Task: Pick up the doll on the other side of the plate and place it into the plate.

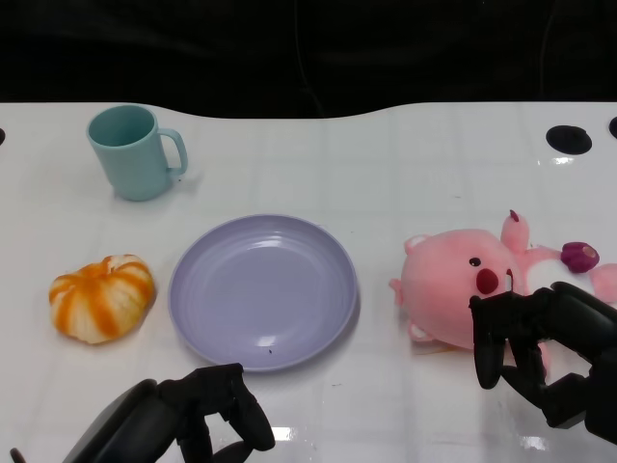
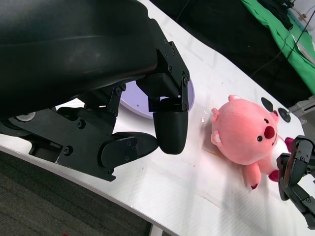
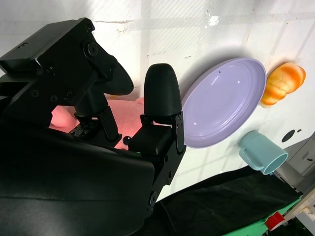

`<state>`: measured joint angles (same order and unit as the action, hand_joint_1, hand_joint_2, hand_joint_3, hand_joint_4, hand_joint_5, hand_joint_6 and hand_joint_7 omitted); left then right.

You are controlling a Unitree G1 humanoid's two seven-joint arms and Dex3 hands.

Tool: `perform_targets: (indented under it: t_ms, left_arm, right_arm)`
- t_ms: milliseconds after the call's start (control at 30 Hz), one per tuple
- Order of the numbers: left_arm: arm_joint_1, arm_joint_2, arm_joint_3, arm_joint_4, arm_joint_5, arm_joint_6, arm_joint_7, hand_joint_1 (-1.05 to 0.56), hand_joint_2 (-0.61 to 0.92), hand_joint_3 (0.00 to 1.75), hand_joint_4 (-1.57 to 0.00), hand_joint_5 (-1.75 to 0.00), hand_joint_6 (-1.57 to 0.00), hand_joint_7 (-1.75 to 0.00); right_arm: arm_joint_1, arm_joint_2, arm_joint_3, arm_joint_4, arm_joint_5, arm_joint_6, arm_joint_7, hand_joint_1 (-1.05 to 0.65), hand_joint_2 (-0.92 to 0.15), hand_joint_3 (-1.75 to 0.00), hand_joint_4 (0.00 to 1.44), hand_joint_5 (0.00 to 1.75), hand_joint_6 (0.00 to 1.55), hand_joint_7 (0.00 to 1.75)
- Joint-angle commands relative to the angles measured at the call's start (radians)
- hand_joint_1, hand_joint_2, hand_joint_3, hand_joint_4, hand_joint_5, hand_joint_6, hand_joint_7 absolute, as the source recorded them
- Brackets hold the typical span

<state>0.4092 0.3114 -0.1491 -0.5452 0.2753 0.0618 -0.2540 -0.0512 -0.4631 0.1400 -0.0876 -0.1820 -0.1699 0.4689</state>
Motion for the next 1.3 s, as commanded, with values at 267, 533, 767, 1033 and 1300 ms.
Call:
perform_targets:
  t_ms: [267,533,767,1033,1300]
  left_arm:
    - [-0.002,0.021,0.015,0.009,-0.007,-0.003,-0.011,-0.25,0.85,0.60,-0.64,-1.74,-0.63,-1.27]
    - [-0.004,0.021,0.014,0.011,-0.006,-0.007,-0.010,-0.27,0.85,0.59,-0.64,-1.74,-0.64,-1.27]
    - [-0.003,0.020,0.016,0.011,-0.013,-0.011,-0.011,-0.26,0.85,0.60,-0.64,-1.73,-0.64,-1.27]
    - [-0.001,0.022,0.017,0.007,-0.013,-0.005,-0.013,-0.27,0.85,0.60,-0.64,-1.74,-0.63,-1.28]
    - [-0.002,0.024,0.020,0.013,-0.011,-0.009,-0.014,-0.27,0.85,0.60,-0.65,-1.75,-0.62,-1.28]
  right_arm:
    - [-0.012,-0.003,0.004,-0.010,-0.007,0.005,0.001,0.01,-0.40,-1.33,0.83,1.75,0.74,1.52]
    - [-0.010,-0.006,0.003,-0.006,-0.006,-0.009,-0.001,0.00,-0.40,-1.32,0.83,1.75,0.73,1.52]
    - [-0.010,-0.005,0.002,-0.015,-0.002,0.005,0.003,0.01,-0.40,-1.32,0.82,1.75,0.74,1.51]
    - [-0.011,-0.002,0.001,-0.015,-0.002,-0.001,-0.002,0.01,-0.39,-1.32,0.83,1.75,0.75,1.51]
    - [-0.011,0.031,-0.019,-0.017,0.039,-0.008,-0.023,0.00,-0.48,-0.98,0.77,1.26,0.79,0.83]
